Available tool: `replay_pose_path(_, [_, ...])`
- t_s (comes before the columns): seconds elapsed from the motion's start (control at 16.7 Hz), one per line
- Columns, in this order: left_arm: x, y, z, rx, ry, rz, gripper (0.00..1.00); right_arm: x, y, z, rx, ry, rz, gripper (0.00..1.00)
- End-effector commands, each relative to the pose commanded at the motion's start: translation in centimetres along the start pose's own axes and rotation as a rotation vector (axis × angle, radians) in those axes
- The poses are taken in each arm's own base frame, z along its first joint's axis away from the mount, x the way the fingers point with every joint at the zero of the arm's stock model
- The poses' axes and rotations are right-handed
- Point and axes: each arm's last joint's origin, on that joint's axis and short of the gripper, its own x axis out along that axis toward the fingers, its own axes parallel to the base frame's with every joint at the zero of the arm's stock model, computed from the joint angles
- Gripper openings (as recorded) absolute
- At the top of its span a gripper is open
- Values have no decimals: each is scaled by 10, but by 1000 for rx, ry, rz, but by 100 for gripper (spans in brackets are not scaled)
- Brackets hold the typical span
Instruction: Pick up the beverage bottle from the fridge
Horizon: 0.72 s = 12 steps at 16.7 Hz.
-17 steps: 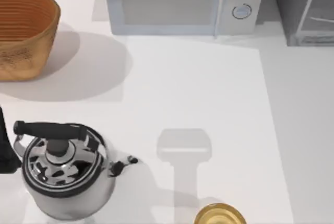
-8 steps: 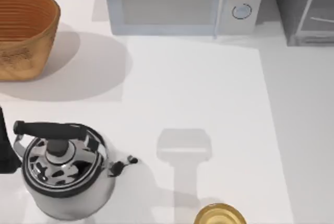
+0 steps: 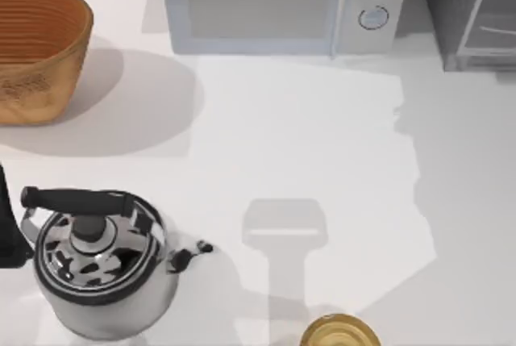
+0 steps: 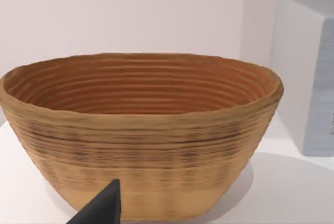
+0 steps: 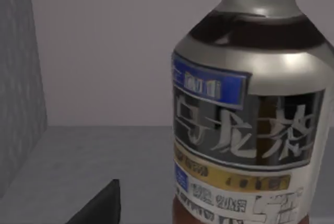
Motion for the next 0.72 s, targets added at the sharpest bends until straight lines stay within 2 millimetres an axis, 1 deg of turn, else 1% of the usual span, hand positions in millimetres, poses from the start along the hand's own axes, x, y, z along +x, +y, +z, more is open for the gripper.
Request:
replay_pose_path(0.24, [0, 0, 0, 0, 0, 0, 100, 0, -1, 2, -1, -4, -3, 100])
replay_pose_path(0.36, [0, 0, 0, 0, 0, 0, 100, 4, -1, 0, 0, 2, -1, 100])
replay_pose_path(0.48, [0, 0, 0, 0, 0, 0, 100, 16, -1, -2, 1, 5, 0, 100])
replay_pose_path(0.72, [0, 0, 0, 0, 0, 0, 100, 51, -1, 1, -1, -6, 0, 100])
